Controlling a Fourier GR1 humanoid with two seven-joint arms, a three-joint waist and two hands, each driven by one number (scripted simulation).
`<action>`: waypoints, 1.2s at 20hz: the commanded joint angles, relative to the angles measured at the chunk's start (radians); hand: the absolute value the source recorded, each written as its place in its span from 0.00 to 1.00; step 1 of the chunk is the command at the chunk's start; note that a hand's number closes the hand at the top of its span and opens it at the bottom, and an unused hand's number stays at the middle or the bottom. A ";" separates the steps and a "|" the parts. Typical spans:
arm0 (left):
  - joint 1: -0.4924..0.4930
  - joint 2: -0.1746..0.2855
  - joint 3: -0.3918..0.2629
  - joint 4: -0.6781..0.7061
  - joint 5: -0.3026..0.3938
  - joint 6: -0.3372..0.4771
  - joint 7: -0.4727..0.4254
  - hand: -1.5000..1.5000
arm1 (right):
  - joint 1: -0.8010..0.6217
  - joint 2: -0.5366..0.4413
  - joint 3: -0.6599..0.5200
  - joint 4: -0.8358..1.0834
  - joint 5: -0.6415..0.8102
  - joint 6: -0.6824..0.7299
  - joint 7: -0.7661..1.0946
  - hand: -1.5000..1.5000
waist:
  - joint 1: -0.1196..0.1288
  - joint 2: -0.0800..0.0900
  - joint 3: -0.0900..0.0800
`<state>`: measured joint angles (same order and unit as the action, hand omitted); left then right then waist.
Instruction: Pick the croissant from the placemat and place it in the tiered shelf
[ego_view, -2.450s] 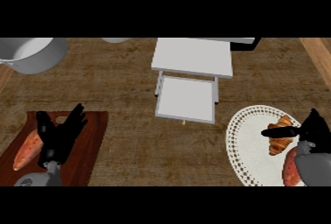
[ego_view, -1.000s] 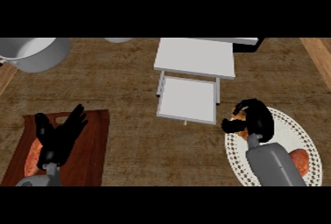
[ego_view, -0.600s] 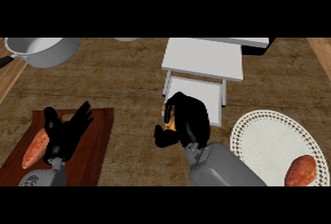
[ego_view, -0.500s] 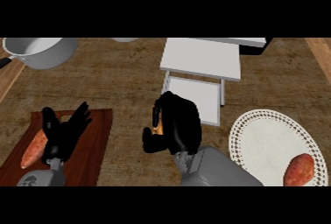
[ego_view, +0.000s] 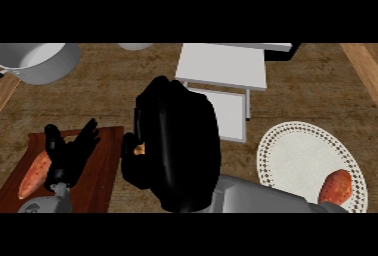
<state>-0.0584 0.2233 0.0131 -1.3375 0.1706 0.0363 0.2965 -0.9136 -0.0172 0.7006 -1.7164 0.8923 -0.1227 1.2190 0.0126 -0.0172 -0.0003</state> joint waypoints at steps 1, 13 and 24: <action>0.039 -0.002 0.004 0.021 0.000 -0.014 -0.036 0.50 | -0.151 0.016 -0.101 -0.029 -0.020 0.163 0.267 1.00 | -0.010 0.001 -0.003; 0.018 -0.006 0.003 -0.064 0.011 0.001 0.038 0.50 | -0.361 -0.013 -0.479 0.159 -0.029 0.234 0.120 1.00 | -0.007 0.012 0.000; 0.052 -0.014 0.011 -0.031 -0.010 -0.007 -0.024 0.50 | -0.461 -0.057 -0.612 0.329 -0.116 0.374 -0.026 1.00 | -0.003 0.013 0.000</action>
<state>-0.0533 0.2179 0.0355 -1.3501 0.1704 0.0299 0.2808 -1.3197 -0.0787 0.1107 -1.4368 0.7955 0.1452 1.0926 0.0028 -0.0035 0.0012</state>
